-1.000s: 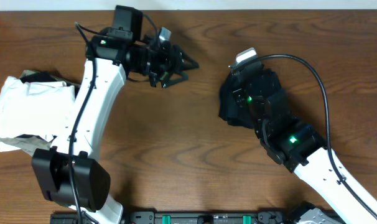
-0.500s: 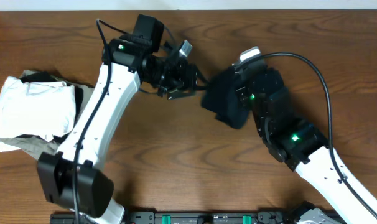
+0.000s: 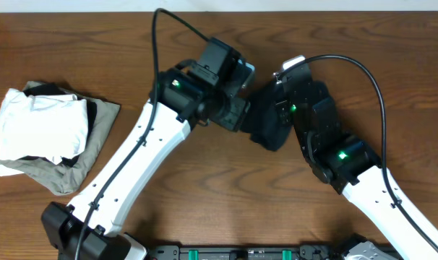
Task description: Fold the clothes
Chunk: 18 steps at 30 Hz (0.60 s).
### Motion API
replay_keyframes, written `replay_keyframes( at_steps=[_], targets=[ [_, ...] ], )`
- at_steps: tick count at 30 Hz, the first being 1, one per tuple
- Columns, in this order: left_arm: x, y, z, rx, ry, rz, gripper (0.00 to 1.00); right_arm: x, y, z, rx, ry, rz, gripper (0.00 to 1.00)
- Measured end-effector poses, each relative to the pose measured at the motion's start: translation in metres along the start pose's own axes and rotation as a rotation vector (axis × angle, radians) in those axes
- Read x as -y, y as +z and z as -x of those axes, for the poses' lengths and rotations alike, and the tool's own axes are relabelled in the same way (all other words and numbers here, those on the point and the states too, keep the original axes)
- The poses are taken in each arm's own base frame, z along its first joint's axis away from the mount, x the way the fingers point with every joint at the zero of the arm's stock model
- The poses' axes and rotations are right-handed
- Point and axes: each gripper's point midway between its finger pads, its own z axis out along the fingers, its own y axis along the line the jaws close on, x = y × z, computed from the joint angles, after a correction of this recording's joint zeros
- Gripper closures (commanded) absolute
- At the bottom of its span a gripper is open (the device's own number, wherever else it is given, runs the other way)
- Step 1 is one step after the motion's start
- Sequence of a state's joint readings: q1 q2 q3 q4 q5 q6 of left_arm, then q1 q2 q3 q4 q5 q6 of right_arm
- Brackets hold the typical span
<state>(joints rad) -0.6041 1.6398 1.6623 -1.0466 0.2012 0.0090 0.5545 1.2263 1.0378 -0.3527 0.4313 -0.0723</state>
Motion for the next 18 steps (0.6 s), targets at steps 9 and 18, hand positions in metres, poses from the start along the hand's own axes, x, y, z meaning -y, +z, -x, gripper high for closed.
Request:
replay_keyframes(
  at_steps=[9,18],
  targets=[
    [0.005,0.001,0.0,0.002,0.032,0.037,0.44,0.026,-0.002,0.02,0.021,0.089,-0.024,0.92],
    [-0.002,-0.026,0.027,0.171,0.009,0.159,0.44,0.031,-0.015,0.04,0.011,0.223,0.107,0.92]
  ],
)
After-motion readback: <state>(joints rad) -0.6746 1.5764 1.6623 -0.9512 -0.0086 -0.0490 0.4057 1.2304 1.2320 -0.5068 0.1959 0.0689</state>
